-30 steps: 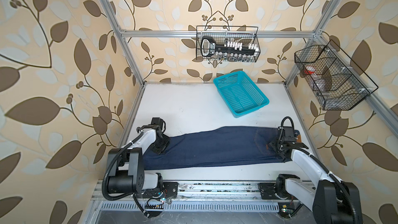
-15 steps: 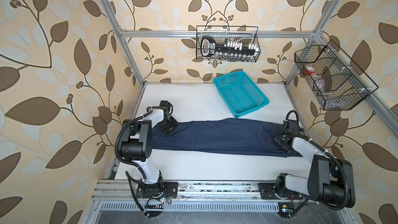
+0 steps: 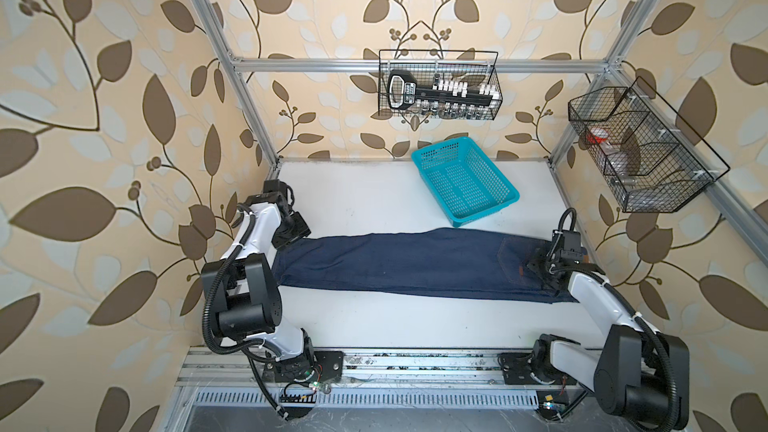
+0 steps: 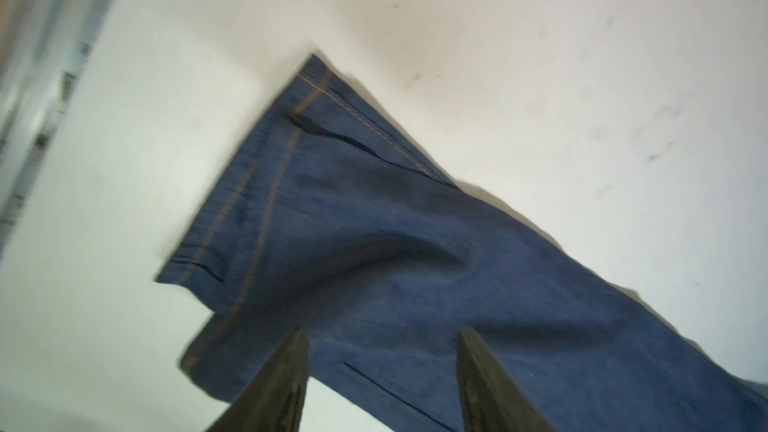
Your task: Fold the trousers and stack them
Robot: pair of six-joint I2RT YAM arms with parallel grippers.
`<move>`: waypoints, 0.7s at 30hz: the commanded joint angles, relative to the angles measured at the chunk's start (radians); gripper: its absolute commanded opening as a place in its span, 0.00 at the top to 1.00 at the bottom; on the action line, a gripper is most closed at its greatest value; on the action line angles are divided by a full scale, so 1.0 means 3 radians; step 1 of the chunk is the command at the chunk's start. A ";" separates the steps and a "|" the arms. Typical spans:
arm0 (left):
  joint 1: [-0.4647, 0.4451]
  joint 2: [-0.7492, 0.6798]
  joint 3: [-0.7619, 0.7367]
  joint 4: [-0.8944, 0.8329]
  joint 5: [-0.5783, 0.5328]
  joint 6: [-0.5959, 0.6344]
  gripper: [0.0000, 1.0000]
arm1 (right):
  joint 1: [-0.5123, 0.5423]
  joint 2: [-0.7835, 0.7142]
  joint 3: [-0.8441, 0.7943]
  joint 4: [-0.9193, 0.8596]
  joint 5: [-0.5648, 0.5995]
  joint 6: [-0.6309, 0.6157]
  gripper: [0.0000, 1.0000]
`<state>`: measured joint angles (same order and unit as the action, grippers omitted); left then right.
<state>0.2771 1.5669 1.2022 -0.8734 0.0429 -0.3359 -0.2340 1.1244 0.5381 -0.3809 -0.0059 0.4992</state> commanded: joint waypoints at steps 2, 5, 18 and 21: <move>0.0187 0.0175 0.0102 -0.0068 -0.0056 0.0547 0.44 | 0.0086 -0.0212 0.0099 -0.0087 -0.0656 -0.0460 0.41; 0.0255 0.0329 0.0128 0.0008 -0.0118 0.0621 0.45 | 0.0212 -0.0306 0.0109 -0.0039 -0.0796 -0.0630 0.41; 0.0395 0.0878 0.0077 0.0606 -0.0297 0.0809 0.56 | 0.1034 -0.0456 -0.0053 0.0155 -0.0872 -0.0681 0.40; 0.0398 0.0989 0.0126 0.0768 -0.0279 0.0843 0.59 | 0.1163 -0.0396 -0.0076 0.0177 -0.0896 -0.0628 0.40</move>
<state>0.3901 1.8469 1.2083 -0.6998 -0.0124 -0.1204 0.0879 0.9974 0.5365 -0.3439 -0.2596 0.3168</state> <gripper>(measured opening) 0.423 0.599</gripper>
